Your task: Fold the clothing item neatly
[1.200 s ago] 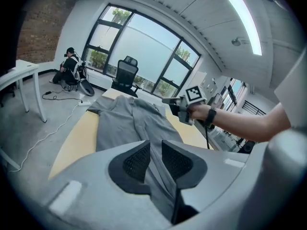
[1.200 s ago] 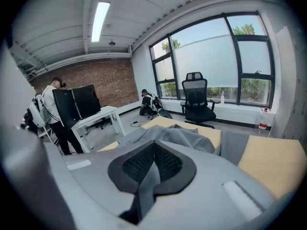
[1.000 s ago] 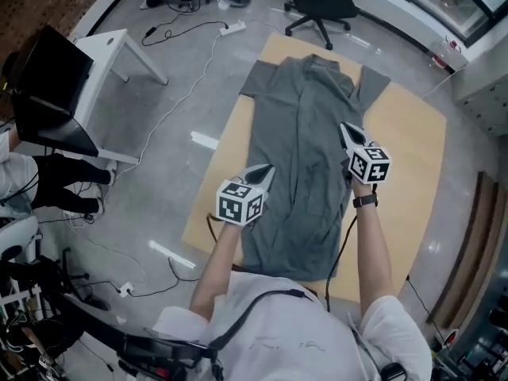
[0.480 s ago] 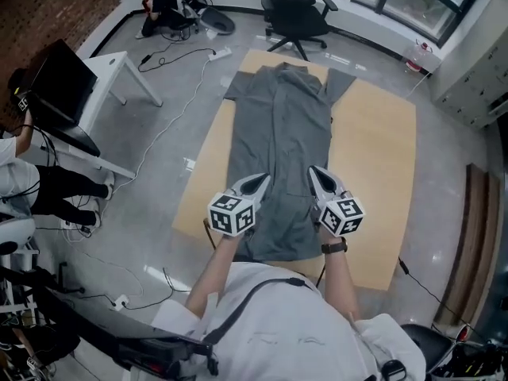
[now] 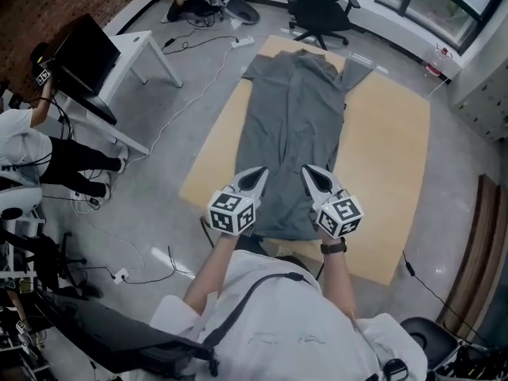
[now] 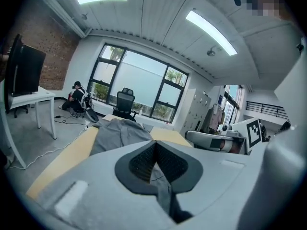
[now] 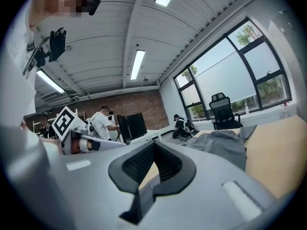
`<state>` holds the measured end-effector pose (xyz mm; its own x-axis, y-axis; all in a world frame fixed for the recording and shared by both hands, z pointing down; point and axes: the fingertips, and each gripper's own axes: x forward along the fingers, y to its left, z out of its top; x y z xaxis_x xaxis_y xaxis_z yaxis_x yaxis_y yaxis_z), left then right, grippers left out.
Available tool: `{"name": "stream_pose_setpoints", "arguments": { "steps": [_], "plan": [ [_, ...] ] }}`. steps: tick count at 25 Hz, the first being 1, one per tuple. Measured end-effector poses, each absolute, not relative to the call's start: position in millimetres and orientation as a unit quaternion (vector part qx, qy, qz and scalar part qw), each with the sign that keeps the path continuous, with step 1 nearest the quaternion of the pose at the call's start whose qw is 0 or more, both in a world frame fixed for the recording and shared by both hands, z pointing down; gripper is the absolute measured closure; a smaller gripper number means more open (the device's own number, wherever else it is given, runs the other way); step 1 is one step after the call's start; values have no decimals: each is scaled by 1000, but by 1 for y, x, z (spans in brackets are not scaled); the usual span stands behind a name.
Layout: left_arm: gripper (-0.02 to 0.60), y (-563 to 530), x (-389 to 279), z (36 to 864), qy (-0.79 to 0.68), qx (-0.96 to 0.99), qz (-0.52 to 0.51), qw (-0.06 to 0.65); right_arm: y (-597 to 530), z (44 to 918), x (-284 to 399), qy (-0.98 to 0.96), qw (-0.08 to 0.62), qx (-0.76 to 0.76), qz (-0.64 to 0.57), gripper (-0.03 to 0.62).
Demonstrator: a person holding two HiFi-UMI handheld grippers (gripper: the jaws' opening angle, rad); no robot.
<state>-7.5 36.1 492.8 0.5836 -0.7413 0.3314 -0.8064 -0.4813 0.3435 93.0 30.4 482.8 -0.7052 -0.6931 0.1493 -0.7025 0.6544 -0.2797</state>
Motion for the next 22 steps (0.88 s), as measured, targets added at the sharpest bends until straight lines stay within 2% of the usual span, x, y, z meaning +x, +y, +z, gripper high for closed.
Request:
{"name": "stream_pose_setpoints", "arguments": {
  "steps": [8,17,22],
  "plan": [
    [581,0,-45,509,-457,852,71,245,9,499,61,-904,24,389,175,589],
    [581,-110,-118,529,-448,844,73,286,-86,499,3,-893,42,411,179,589],
    [581,-176,-159,569,-445,832,90,320,-134,517,-31,-889,60,414,187,588]
  ]
}}
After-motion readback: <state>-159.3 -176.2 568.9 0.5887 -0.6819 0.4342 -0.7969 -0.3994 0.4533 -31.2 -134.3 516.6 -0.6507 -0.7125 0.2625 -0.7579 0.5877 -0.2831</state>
